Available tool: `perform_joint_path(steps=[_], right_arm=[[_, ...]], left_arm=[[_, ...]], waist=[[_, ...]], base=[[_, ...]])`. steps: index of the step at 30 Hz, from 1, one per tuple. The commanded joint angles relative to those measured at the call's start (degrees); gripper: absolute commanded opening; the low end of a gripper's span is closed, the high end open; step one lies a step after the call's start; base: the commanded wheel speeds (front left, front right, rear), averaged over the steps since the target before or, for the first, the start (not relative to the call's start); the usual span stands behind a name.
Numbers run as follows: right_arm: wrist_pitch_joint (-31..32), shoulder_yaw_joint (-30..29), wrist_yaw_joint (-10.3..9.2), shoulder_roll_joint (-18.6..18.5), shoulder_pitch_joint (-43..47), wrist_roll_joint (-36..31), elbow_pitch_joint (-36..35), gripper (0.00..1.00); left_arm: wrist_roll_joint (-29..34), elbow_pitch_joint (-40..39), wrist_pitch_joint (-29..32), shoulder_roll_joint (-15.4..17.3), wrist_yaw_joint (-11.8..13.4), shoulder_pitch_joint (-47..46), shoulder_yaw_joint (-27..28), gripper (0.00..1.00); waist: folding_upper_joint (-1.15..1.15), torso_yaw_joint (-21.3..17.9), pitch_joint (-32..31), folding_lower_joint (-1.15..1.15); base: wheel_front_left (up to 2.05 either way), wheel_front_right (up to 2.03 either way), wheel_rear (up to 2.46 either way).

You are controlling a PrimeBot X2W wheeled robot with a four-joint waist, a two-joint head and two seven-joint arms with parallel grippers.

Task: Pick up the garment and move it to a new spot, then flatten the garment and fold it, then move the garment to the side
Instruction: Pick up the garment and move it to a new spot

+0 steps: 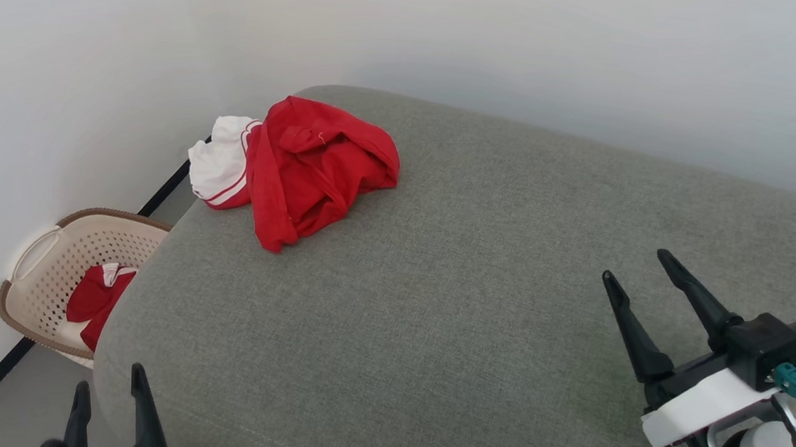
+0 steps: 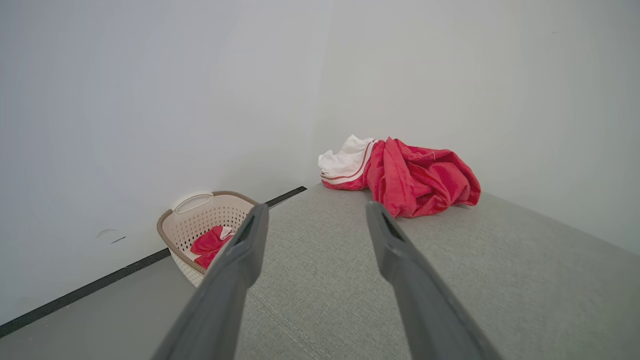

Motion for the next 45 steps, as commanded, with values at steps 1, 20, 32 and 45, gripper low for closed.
perform_joint_path(steps=[1,20,32,45], right_arm=[[-0.31,-0.25,-0.01,-0.27,-0.29,-0.07,-0.22,1.0],[-0.31,-1.39,-0.01,-5.24,-3.26,-1.01,-3.92,1.0],[-0.31,-0.29,-0.01,-10.13,-7.95,-0.69,-6.46,1.0],[-0.31,-0.46,-0.01,-14.31,-11.69,-0.52,-10.41,1.0]], left_arm=[[0.34,0.77,-0.27,-0.27,-0.2,-1.61,0.22,1.0],[-5.5,19.66,-0.19,4.88,-0.2,-28.55,-3.75,1.0],[-12.29,37.65,0.47,10.79,-0.2,-46.52,-9.43,1.0],[-16.14,54.67,10.08,15.71,0.1,-61.95,-11.71,1.0]], waist=[[0.0,0.25,0.36,0.0],[0.0,-3.76,10.37,0.0],[0.0,-9.51,20.37,0.0],[0.0,-14.71,30.66,0.0]], base=[[0.0,0.0,0.0],[0.0,0.0,0.0],[0.0,0.0,0.0],[0.0,0.0,0.0]])
